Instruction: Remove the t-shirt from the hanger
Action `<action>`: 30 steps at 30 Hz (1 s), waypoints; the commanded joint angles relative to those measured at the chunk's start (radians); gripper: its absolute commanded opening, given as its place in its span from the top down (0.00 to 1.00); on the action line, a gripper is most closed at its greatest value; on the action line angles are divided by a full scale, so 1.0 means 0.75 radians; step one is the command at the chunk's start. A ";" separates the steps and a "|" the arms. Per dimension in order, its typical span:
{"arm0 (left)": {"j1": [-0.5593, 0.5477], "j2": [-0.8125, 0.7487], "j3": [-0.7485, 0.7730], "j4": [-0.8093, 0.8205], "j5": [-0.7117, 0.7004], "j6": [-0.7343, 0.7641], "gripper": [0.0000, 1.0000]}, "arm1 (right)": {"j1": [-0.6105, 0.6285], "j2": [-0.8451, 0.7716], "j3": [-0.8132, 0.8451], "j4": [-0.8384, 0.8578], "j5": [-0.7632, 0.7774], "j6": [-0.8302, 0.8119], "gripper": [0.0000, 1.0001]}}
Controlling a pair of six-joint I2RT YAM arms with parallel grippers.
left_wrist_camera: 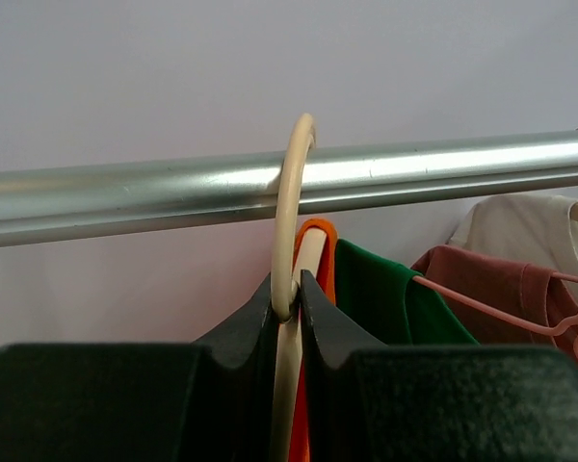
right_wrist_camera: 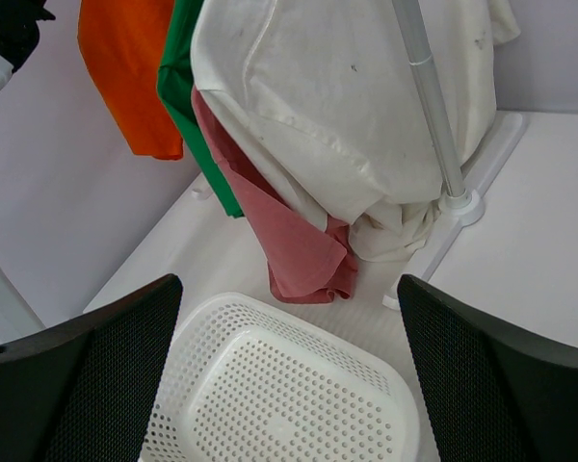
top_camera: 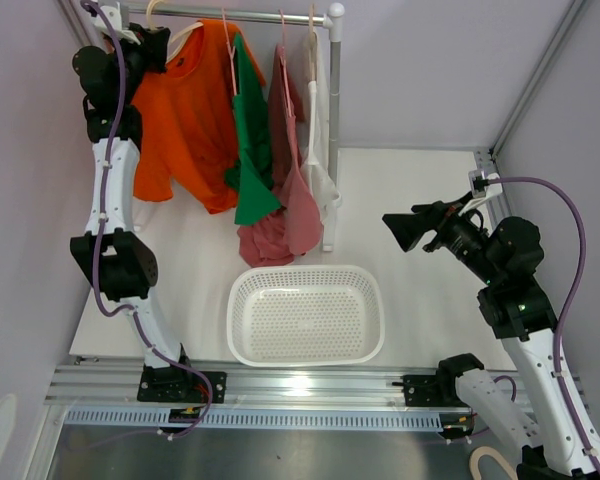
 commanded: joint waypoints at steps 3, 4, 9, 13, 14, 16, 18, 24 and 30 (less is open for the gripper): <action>0.006 0.010 0.060 -0.040 0.018 0.052 0.89 | 0.007 -0.006 -0.008 0.029 -0.023 0.011 0.00; 0.008 0.008 0.062 -0.040 0.018 0.052 0.93 | 0.007 -0.006 -0.010 0.029 -0.023 0.011 0.01; 0.008 0.008 0.075 -0.018 0.031 0.009 0.99 | 0.007 -0.002 -0.014 0.035 -0.032 0.015 0.01; 0.008 0.002 0.122 -0.016 0.025 -0.040 0.99 | 0.007 0.002 -0.018 0.039 -0.038 0.021 0.00; 0.008 -0.006 0.136 -0.016 0.010 -0.052 0.99 | 0.007 0.002 -0.018 0.039 -0.040 0.023 0.01; 0.008 -0.021 0.142 -0.006 0.002 -0.079 0.99 | 0.007 0.004 -0.018 0.041 -0.044 0.025 0.01; 0.008 -0.037 0.152 0.005 -0.008 -0.097 0.99 | 0.007 0.004 -0.018 0.043 -0.048 0.027 0.00; 0.008 -0.092 0.173 0.013 -0.057 -0.140 0.99 | 0.007 0.008 -0.024 0.043 -0.054 0.037 0.01; 0.008 -0.129 0.154 -0.020 -0.135 -0.151 0.99 | 0.007 0.016 -0.022 0.039 -0.062 0.039 0.01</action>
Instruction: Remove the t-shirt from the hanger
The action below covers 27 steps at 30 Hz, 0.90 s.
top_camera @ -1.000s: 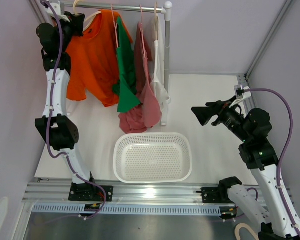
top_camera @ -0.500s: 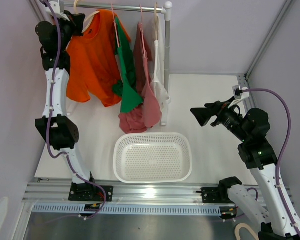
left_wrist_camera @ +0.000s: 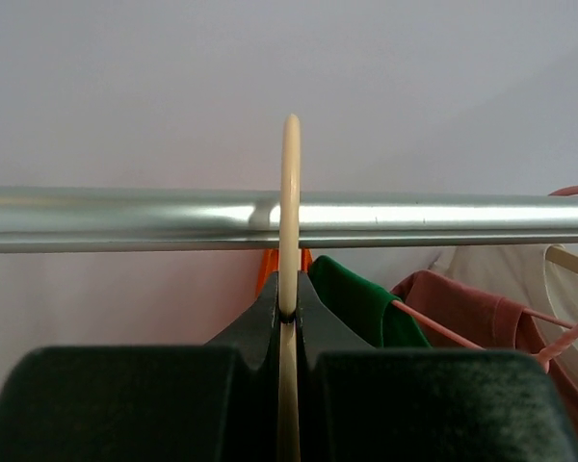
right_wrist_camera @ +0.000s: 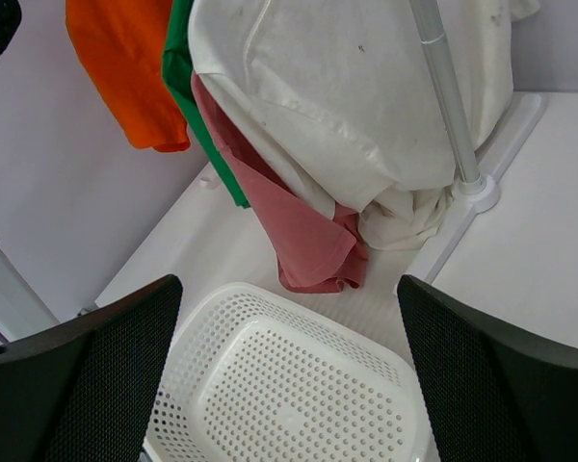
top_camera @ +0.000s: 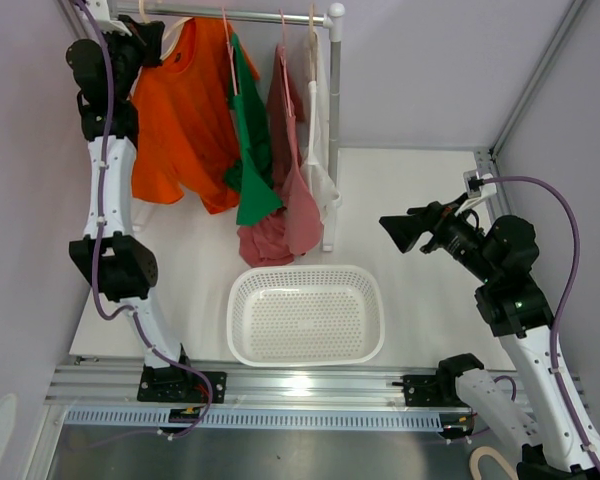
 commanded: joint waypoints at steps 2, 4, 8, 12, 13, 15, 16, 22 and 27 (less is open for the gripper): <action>0.000 -0.146 0.041 0.034 -0.133 -0.017 0.99 | 0.007 0.001 -0.002 0.039 -0.027 0.012 0.01; -0.004 -0.170 0.027 0.004 -0.166 -0.007 0.99 | 0.007 0.001 -0.004 0.041 -0.033 0.018 0.01; -0.006 -0.207 0.022 -0.039 -0.201 -0.041 0.99 | 0.009 -0.003 -0.004 0.039 -0.047 0.020 0.00; -0.028 -0.260 0.000 -0.096 -0.223 -0.031 0.99 | 0.009 -0.011 -0.010 0.029 -0.047 0.018 0.01; -0.047 -0.277 -0.039 -0.105 -0.242 -0.025 0.99 | 0.011 -0.011 -0.012 0.029 -0.045 0.018 0.01; -0.067 -0.348 -0.129 -0.097 -0.285 -0.017 0.99 | 0.011 -0.007 -0.018 0.035 -0.047 0.024 0.01; -0.090 -0.377 -0.234 -0.092 -0.297 -0.009 0.99 | 0.013 0.003 -0.018 0.037 -0.055 0.028 0.00; -0.261 -0.643 -0.668 0.040 -0.710 0.065 0.99 | 0.052 0.101 0.027 0.060 -0.127 0.028 0.01; -0.374 -0.745 -0.751 0.014 -0.898 0.202 0.99 | 0.232 0.238 0.078 0.115 -0.123 -0.004 0.00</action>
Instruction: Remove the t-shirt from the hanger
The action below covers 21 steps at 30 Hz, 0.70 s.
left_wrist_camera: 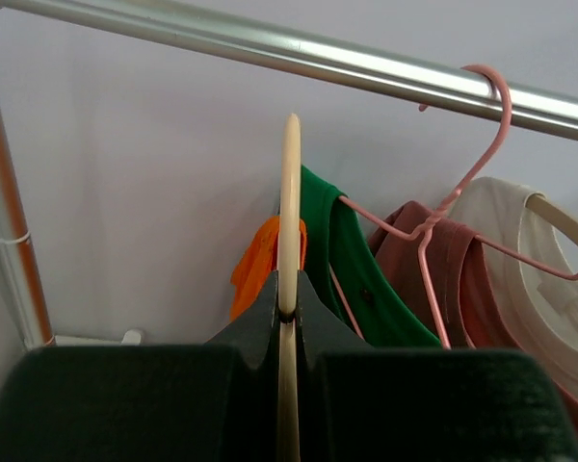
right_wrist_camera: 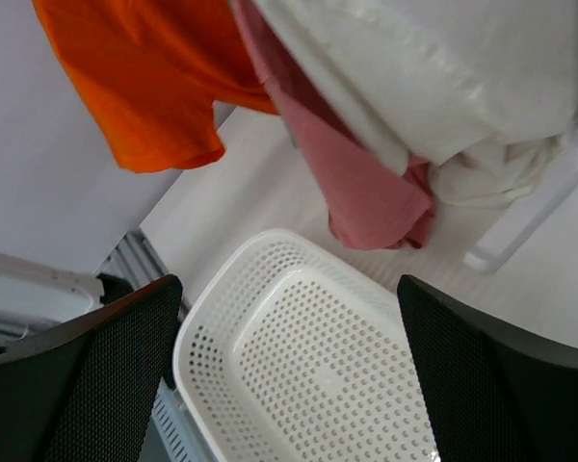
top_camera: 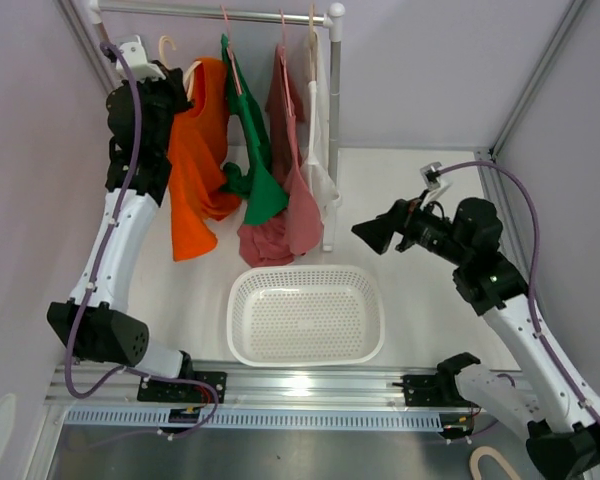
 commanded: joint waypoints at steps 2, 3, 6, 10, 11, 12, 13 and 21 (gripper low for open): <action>-0.075 -0.161 -0.039 0.063 -0.279 0.088 0.99 | 0.176 0.072 0.102 0.088 0.029 -0.042 0.01; -0.079 -0.181 -0.049 0.045 -0.301 0.069 0.99 | 0.261 0.096 0.113 0.094 0.078 -0.056 0.01; -0.083 -0.259 -0.098 -0.025 -0.377 0.034 0.99 | 0.427 0.163 0.174 0.104 0.160 -0.117 0.01; -0.103 -0.353 -0.171 -0.037 -0.549 0.059 0.99 | 0.628 0.260 0.256 0.110 0.260 -0.227 0.01; -0.107 -0.372 -0.194 -0.033 -0.616 0.071 0.99 | 0.665 0.274 0.264 0.122 0.283 -0.244 0.01; -0.111 -0.402 -0.202 -0.031 -0.653 0.077 0.99 | 0.702 0.309 0.274 0.139 0.303 -0.262 0.01; -0.111 -0.417 -0.210 -0.033 -0.676 0.085 0.99 | 0.771 0.327 0.279 0.177 0.340 -0.283 0.01; -0.146 -0.462 -0.089 -0.296 -0.878 0.108 0.99 | 1.009 0.577 0.277 0.511 0.529 -0.443 0.00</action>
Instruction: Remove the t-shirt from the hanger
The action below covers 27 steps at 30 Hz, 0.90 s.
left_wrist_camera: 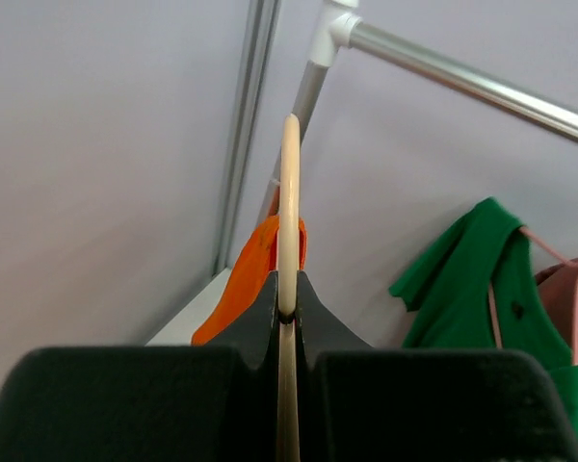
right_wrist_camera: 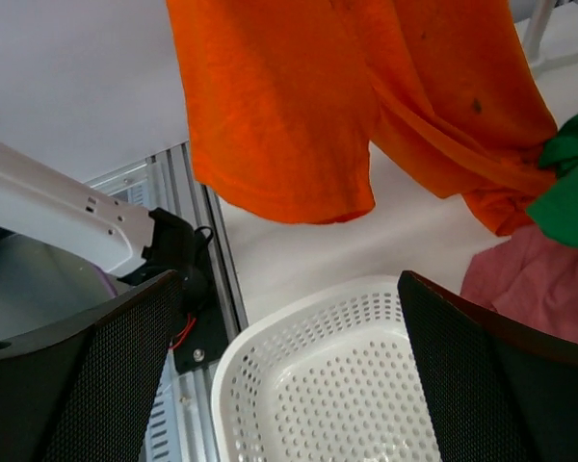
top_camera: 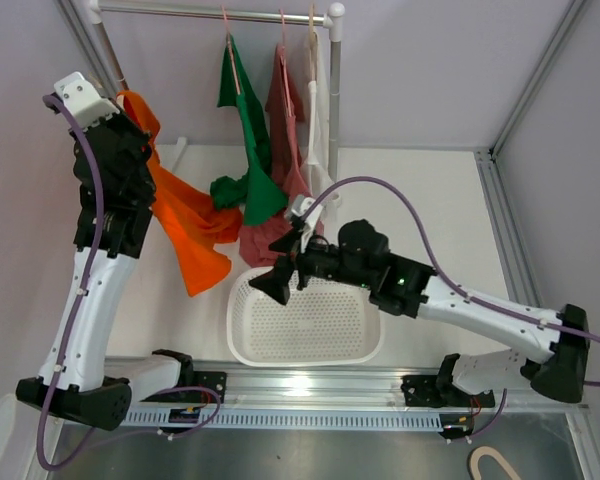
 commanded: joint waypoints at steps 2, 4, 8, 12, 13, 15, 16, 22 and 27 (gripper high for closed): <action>-0.021 0.002 0.160 -0.305 -0.130 -0.070 0.99 | 0.064 0.142 0.059 0.300 0.129 -0.093 0.00; -0.021 0.000 0.189 -0.397 -0.126 -0.094 0.99 | 0.076 0.185 0.081 0.363 0.141 -0.095 0.01; -0.023 -0.031 0.176 -0.487 -0.128 -0.164 0.99 | 0.123 0.309 0.206 0.415 0.207 -0.159 0.01; -0.037 -0.051 0.115 -0.465 -0.152 -0.156 0.99 | 0.146 0.397 0.339 0.425 0.195 -0.179 0.01; -0.037 -0.049 0.091 -0.455 -0.170 -0.142 0.99 | 0.152 0.412 0.367 0.403 0.174 -0.173 0.01; -0.037 -0.053 0.060 -0.430 -0.185 -0.138 0.99 | 0.164 0.445 0.431 0.376 0.162 -0.175 0.01; -0.037 -0.055 0.038 -0.414 -0.189 -0.129 0.99 | 0.183 0.451 0.439 0.372 0.164 -0.177 0.00; -0.037 -0.027 0.015 -0.342 -0.236 -0.101 0.99 | 0.250 0.469 0.474 0.280 0.207 -0.185 0.01; -0.039 0.002 0.056 -0.315 -0.244 -0.092 0.99 | 0.289 0.457 0.409 0.292 0.237 -0.181 0.00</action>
